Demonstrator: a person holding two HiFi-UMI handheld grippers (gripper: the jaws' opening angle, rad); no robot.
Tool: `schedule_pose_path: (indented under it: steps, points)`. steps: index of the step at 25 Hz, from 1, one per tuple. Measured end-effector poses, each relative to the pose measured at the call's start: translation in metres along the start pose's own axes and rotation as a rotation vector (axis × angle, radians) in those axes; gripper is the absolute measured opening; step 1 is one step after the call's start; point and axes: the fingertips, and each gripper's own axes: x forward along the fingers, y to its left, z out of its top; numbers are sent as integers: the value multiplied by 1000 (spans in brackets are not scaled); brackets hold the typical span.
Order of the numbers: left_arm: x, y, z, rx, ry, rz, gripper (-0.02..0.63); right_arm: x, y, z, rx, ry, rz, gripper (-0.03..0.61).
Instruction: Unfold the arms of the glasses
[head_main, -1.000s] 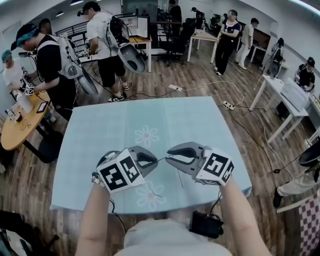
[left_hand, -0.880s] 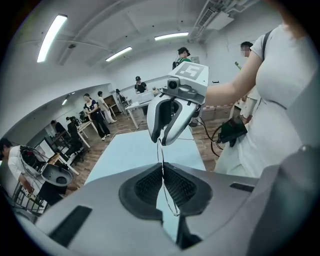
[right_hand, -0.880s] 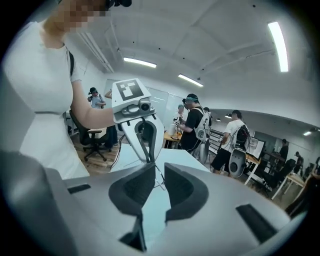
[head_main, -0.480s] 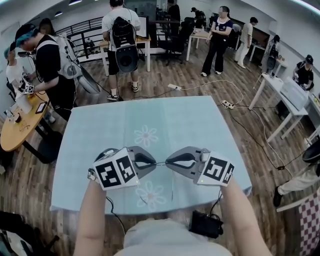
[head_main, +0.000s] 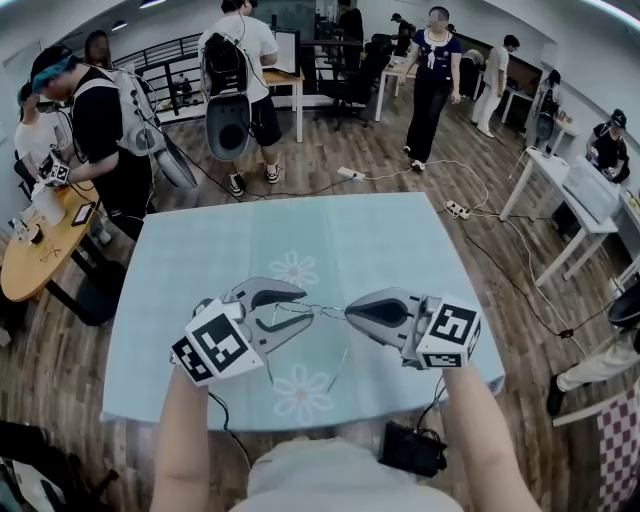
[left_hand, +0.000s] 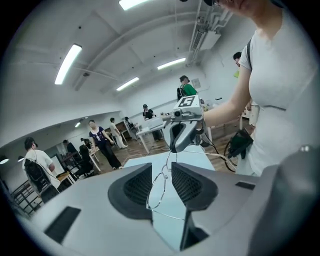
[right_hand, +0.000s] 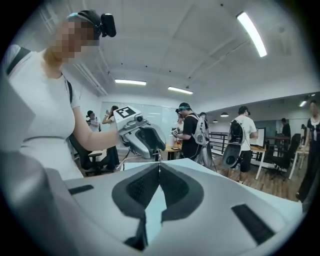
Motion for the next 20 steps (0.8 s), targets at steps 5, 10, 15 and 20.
schedule_pose_path:
  steps: [5,10,15,20]
  points:
    - [-30,41,28,-82,-234,250,117,-13,-22,1,73,-56,-99,9]
    - [-55,65,24,-128,-283,467,117,-21,-34,-1,79,-86,-212,9]
    - [-65,66,17,-185,-329,557,117,-26,-37,4,80,-130,-280,9]
    - [-75,66,5,-236,-388,661,115,-35,-45,10,107,-181,-390,8]
